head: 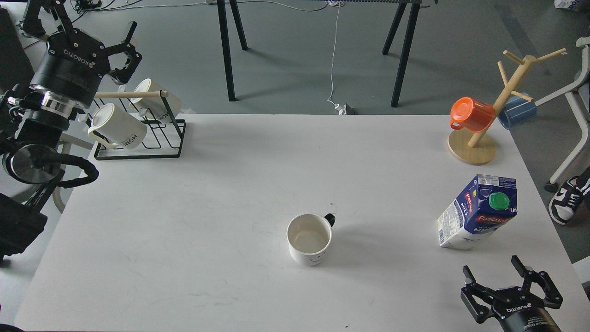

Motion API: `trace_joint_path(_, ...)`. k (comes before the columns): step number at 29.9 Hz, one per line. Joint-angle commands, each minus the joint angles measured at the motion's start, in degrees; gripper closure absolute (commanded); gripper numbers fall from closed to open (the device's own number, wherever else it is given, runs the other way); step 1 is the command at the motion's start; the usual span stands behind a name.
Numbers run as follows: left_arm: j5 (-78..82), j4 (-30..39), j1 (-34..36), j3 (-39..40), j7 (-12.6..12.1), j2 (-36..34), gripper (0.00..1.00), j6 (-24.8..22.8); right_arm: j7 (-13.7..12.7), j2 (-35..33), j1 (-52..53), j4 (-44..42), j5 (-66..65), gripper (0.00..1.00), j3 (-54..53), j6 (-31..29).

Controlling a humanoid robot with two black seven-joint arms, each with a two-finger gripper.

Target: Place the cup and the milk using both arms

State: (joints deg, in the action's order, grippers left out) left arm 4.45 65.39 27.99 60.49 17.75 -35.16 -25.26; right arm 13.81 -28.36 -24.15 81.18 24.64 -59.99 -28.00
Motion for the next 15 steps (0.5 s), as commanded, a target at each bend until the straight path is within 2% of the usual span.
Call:
trace_joint_path(1, -0.14, 0.00, -0.13, 0.06, 0.00, -1.84, 0.00, -0.14, -0.01, 0.67, 1.29, -0.41, -0.73, 0.00, 0.22, 0.00)
trace_joint_path(15, -0.14, -0.09, -0.65, 0.06, 0.00, -2.81, 0.00, 0.22, -0.01, 0.76, 8.68, -1.91, -1.17, 0.00, 1.19, 0.00)
